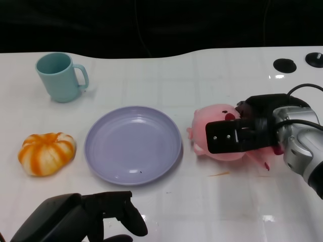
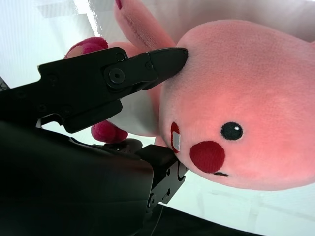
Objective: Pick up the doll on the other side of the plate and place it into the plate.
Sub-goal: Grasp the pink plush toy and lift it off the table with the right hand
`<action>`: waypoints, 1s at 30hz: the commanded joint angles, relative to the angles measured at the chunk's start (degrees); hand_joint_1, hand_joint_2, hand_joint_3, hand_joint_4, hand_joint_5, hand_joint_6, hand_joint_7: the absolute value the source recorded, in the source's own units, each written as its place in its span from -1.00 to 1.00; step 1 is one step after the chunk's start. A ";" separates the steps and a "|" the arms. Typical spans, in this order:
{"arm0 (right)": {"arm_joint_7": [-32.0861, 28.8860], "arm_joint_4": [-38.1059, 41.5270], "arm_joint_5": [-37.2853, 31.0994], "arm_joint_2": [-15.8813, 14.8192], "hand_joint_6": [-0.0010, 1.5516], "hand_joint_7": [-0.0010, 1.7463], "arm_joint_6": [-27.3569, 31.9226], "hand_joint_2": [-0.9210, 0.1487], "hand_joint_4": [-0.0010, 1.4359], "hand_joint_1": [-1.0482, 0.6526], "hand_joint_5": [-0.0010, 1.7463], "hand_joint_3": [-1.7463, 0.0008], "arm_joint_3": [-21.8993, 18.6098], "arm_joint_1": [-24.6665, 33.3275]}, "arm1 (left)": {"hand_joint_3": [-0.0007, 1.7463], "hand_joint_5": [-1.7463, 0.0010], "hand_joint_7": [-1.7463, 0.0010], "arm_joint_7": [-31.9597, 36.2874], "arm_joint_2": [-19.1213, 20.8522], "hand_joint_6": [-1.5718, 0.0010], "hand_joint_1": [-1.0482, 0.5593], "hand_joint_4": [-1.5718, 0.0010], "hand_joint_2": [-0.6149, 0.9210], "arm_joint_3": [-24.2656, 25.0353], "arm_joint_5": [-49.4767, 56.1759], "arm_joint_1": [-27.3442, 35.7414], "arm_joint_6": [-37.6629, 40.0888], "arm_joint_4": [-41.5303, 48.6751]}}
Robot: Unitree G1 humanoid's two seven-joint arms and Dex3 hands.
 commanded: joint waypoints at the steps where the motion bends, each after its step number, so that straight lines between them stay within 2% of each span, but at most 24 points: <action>1: 1.52 2.18 -0.06 1.53 -0.51 -0.99 -0.93 -1.00 -0.70 -0.76 -0.82 0.89 1.41 0.53 | -0.54 -1.00 -0.09 -0.58 0.37 0.12 0.02 0.27 1.00 -0.17 0.28 0.49 -0.11 -0.70; 3: -0.83 3.27 -0.54 2.23 -0.48 -0.98 -0.78 -1.00 -0.65 -0.73 -0.80 0.91 1.65 0.50 | -0.54 -1.00 -0.10 -0.68 0.40 0.12 0.02 0.27 1.00 -0.19 0.31 0.53 0.00 -0.97; 6: -7.89 5.60 -1.86 3.71 -0.18 -0.90 -0.28 -0.99 -0.42 -0.54 -0.70 0.97 1.93 0.76 | -0.54 -1.00 -0.10 -0.82 0.47 0.13 0.02 0.28 1.00 -0.24 0.48 0.42 0.30 -1.16; 7: -9.44 6.28 -2.03 3.98 -0.01 -0.88 -0.44 -1.00 -0.34 -0.43 -0.67 0.96 1.99 0.74 | -0.54 -1.00 -0.10 -0.87 0.48 0.13 0.01 0.28 1.00 -0.27 0.56 0.38 0.44 -1.22; 9: -11.95 6.95 -1.64 3.96 0.10 -0.88 -1.55 -1.00 -0.30 -0.37 -0.66 0.95 1.60 0.88 | -0.54 -1.00 -0.11 -0.95 0.45 0.13 0.01 0.28 1.00 -0.25 0.67 0.32 0.60 -1.35; 10: -13.23 6.95 -1.21 3.73 0.31 -0.90 -2.39 -1.00 -0.06 -0.29 -0.71 0.97 1.16 1.08 | -0.54 -1.00 -0.11 -0.99 0.42 0.13 0.01 0.28 1.00 -0.18 0.64 0.31 0.53 -1.37; 12: -15.33 7.13 -1.39 3.44 0.45 -0.95 -3.10 -0.99 0.17 -0.23 -0.80 0.99 1.10 1.22 | -0.54 -1.00 -0.11 -1.04 0.39 0.13 0.01 0.28 1.00 -0.01 0.42 0.30 0.31 -1.26; 13: -16.11 7.31 -1.78 3.50 0.39 -0.97 -2.92 -1.00 0.18 -0.21 -0.42 0.98 1.30 1.20 | -0.54 -1.00 -0.12 -1.09 0.37 0.13 0.01 0.28 1.00 0.04 0.36 0.31 0.29 -1.23; 14: -17.04 7.54 -2.62 3.54 0.34 -0.98 -2.64 -1.00 0.06 -0.20 0.14 0.97 1.92 1.14 | -0.54 -1.00 -0.12 -1.14 0.36 0.13 0.01 0.29 1.00 0.07 0.33 0.31 0.35 -1.27; 15: -17.45 7.65 -3.44 3.51 0.29 -0.99 -2.52 -1.00 0.07 -0.19 0.42 0.95 2.62 1.00 | -0.54 -1.00 -0.12 -1.20 0.35 0.14 0.01 0.29 1.00 0.11 0.27 0.30 0.41 -1.29; 16: -17.22 7.67 -3.93 3.50 0.21 -1.00 -2.35 -1.00 0.06 -0.20 0.58 0.92 3.15 0.79 | -0.54 -1.00 -0.12 -1.28 0.37 0.14 0.01 0.29 1.00 0.13 0.24 0.28 0.50 -1.32; 21: -16.81 7.54 -3.82 3.64 0.12 -1.00 -2.03 -1.00 0.11 -0.23 0.60 0.78 3.07 0.91 | -0.53 -1.00 -0.12 -1.15 0.34 0.14 0.01 0.29 1.00 0.09 0.34 0.33 0.14 -1.16; 23: -16.92 7.25 -3.59 3.62 0.13 -0.99 -1.66 -1.00 0.12 -0.25 0.43 0.72 2.76 1.16 | -0.53 -1.00 -0.12 -1.12 0.34 0.14 0.01 0.29 1.00 0.09 0.30 0.33 0.04 -1.10; 25: -17.01 7.19 -3.42 3.75 0.15 -0.99 -1.09 -1.00 0.10 -0.25 0.51 0.72 2.43 1.15 | -0.53 -1.00 -0.12 -1.16 0.41 0.14 0.01 0.28 1.00 0.18 0.25 0.28 -0.03 -1.07; 26: -17.11 7.29 -3.31 3.86 0.14 -1.00 -0.80 -1.00 0.11 -0.25 0.66 0.74 2.25 1.11 | -0.54 -1.00 -0.12 -1.19 0.45 0.14 0.01 0.28 1.00 0.21 0.25 0.28 -0.02 -1.07; 30: -18.90 5.70 -1.53 3.56 0.14 -1.00 -0.60 -1.00 0.12 -0.22 0.87 0.75 0.19 1.99 | -0.53 -1.00 -0.12 -1.32 0.47 0.14 0.01 0.29 1.00 0.27 0.35 0.20 0.29 -1.28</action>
